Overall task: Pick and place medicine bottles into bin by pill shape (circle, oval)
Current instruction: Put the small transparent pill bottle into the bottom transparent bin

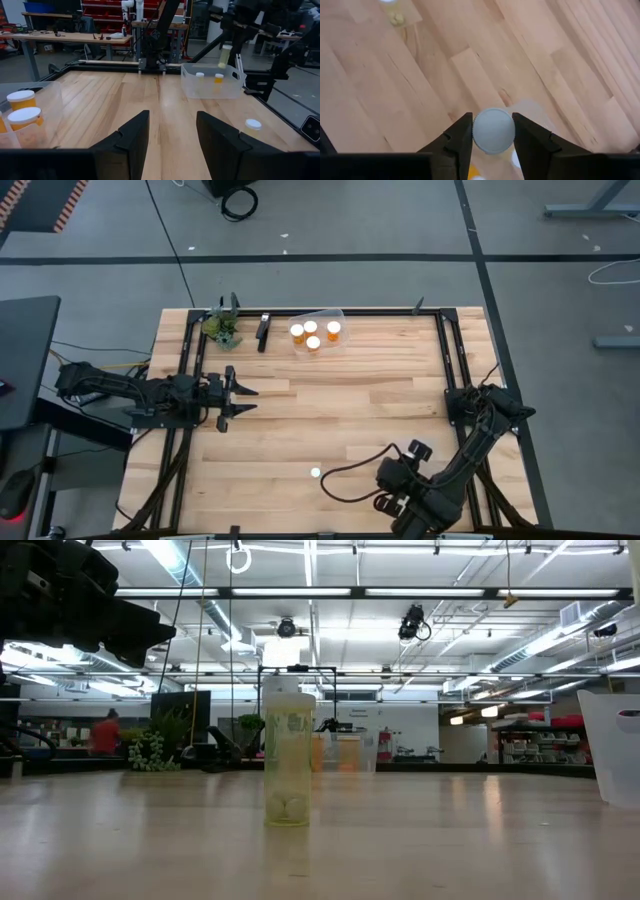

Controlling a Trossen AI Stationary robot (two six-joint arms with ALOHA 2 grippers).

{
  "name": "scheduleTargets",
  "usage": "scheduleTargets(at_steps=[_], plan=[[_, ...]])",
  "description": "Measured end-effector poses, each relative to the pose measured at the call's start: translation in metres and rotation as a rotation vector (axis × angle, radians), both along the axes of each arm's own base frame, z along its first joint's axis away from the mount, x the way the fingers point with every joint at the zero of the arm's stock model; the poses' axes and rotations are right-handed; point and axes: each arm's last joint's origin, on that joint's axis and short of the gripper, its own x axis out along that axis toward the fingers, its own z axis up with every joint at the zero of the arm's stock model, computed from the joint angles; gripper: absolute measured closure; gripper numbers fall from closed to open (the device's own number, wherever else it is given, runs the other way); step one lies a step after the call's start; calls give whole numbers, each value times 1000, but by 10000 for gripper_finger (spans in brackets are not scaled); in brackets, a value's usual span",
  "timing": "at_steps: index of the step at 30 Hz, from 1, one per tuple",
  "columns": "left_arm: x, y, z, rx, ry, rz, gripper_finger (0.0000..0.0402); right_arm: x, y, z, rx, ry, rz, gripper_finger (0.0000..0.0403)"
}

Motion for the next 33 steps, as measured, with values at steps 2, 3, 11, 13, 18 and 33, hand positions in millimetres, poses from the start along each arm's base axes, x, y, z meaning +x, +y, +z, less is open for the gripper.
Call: scheduleTargets(at_steps=[2,3,11,13,18,33], plan=[[0,0,0,0,0,0,230,-1,0,0,6,3,-5,267],[0,0,0,0,0,0,230,-1,1,0,6,2,-5,267],[0,0,0,0,0,0,230,-2,2,0,7,4,-1,268],[0,0,0,0,0,0,230,-2,1,-2,2,9,0,268],[0,0,0,0,0,0,230,-9,2,-15,-24,56,0,268],[0,0,0,0,0,0,230,-71,-20,-11,29,-56,-121,268]])
